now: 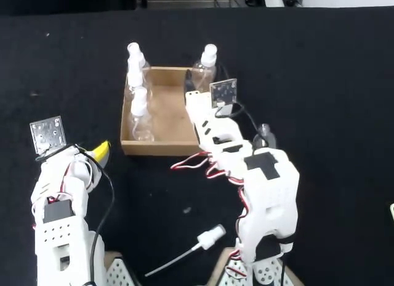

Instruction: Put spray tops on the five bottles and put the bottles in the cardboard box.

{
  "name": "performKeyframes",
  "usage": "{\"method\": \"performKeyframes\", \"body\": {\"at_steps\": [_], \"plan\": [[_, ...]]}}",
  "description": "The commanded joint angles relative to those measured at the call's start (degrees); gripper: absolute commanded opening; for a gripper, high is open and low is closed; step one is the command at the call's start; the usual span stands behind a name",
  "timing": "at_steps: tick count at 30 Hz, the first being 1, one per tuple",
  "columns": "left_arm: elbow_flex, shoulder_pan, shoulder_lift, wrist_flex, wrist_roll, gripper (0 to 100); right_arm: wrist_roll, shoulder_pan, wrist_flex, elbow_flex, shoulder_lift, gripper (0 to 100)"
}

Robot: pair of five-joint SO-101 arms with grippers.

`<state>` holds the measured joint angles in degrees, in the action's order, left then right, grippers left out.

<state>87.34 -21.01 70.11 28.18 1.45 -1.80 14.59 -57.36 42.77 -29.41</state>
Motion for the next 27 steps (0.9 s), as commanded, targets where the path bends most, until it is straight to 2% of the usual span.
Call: {"method": "performKeyframes", "body": {"at_steps": [1,9,16,27], "plan": [[-0.40,0.48,0.97,-1.23,0.26,32,0.44,-1.14,-0.97,0.13,4.44,27.0],[-0.40,0.40,0.97,-1.23,0.26,32,0.53,-1.14,-1.05,0.31,4.53,27.0],[-0.40,0.48,0.97,-1.23,0.26,32,8.18,0.35,-1.14,1.19,4.26,26.9],[-0.40,0.57,0.97,-1.23,0.26,32,8.26,0.35,-1.49,1.19,4.53,27.0]]}}
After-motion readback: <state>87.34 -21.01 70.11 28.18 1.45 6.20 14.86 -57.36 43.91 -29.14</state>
